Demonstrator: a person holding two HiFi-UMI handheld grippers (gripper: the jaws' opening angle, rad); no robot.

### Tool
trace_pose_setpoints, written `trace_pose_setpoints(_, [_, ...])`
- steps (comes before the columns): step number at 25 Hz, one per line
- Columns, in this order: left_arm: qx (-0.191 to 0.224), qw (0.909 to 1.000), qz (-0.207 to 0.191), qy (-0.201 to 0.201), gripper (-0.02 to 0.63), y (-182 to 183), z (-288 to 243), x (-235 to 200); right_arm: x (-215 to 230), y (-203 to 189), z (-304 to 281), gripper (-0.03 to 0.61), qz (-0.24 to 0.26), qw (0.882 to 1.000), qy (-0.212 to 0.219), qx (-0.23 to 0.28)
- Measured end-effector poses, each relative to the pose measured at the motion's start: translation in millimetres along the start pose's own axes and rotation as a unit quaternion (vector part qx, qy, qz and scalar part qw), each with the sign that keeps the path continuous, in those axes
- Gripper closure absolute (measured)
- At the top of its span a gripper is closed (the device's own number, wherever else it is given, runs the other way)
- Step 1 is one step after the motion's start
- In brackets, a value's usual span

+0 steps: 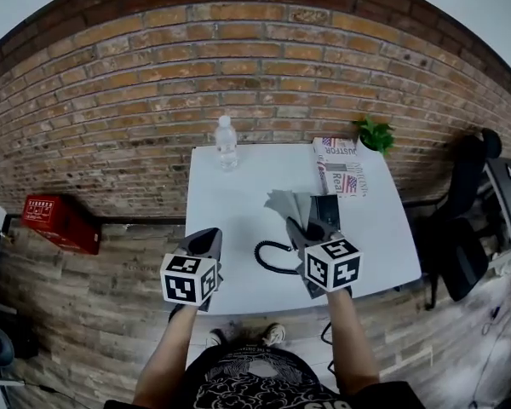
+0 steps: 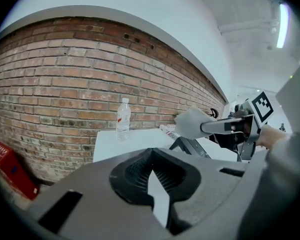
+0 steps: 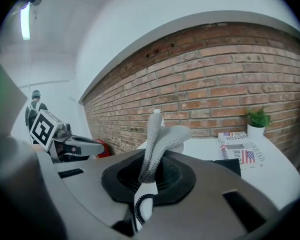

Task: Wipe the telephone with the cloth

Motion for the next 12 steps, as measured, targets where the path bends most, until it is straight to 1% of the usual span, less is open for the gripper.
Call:
trace_pose_setpoints(4, [-0.004,0.9998,-0.015,-0.012,0.607,2.6,5.6,1.8,1.5,-3.6,22.4,0.568,-0.014,0.998,-0.051,0.027])
trace_pose_setpoints(6, [-0.005,0.9996,-0.021,-0.016,0.607,3.6,8.1,3.4,-0.1,-6.0,31.1,0.568,-0.016,0.997,-0.069,0.040])
trace_pose_setpoints(12, [-0.003,0.9992,-0.031,-0.025,0.607,5.4,11.4,10.6,-6.8,-13.5,49.1,0.568,-0.019,0.995,-0.079,0.052])
Point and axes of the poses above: the fingertips, and each gripper's own axes: z backward along the fingers, x to its right, y out of its top, the point moved 7 cm from there along z, backward along the fingers, and after that the axes turned 4 degrees about -x, right-handed, at the moved point
